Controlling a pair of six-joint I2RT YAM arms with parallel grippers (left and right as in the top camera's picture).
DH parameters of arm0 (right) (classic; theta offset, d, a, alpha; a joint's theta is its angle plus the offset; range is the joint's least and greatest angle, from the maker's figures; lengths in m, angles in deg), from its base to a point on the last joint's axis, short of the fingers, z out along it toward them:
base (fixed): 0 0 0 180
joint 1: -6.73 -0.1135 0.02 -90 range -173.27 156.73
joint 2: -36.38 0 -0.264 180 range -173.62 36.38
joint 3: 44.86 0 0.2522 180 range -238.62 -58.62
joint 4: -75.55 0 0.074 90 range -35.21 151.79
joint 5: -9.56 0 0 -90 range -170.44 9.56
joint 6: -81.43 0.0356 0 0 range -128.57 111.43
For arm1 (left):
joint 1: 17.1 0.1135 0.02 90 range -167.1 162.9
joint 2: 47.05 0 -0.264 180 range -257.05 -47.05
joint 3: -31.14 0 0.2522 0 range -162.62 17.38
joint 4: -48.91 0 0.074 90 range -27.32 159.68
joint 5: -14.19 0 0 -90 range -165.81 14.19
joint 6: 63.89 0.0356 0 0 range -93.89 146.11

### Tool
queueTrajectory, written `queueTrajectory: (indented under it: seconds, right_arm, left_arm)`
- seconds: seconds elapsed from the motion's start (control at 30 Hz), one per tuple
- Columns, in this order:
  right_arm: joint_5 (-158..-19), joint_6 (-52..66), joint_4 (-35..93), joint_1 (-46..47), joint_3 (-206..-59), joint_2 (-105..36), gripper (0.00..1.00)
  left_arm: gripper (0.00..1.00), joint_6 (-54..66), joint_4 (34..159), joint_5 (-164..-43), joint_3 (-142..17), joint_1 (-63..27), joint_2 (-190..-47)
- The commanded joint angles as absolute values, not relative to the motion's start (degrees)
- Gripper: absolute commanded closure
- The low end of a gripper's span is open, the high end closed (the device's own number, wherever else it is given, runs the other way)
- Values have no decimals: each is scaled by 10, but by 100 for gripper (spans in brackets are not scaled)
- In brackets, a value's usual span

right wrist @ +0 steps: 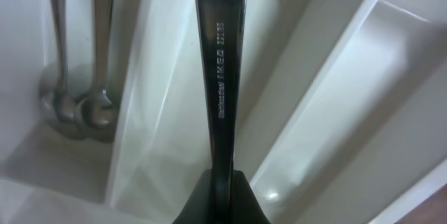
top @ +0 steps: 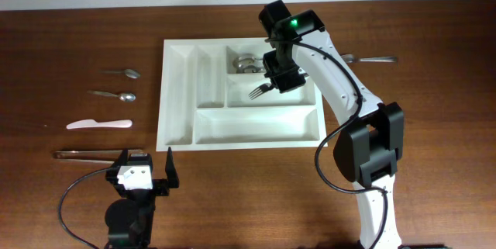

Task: Pack container
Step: 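Carry the fork with the right gripper into the top-right compartment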

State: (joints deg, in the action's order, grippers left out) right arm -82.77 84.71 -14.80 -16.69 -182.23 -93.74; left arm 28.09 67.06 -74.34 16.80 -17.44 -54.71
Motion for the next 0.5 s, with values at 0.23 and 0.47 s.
queueTrajectory:
  seconds: [0.23,0.47]
  right_arm:
    - [-810,879,-111,-177,-1816,-936,96]
    - [-809,879,-119,-183,-1815,-956,96]
  left_arm:
    - [1,288,675,-751,168,-174,-543]
    - [1,288,675,-751,168,-174,-543]
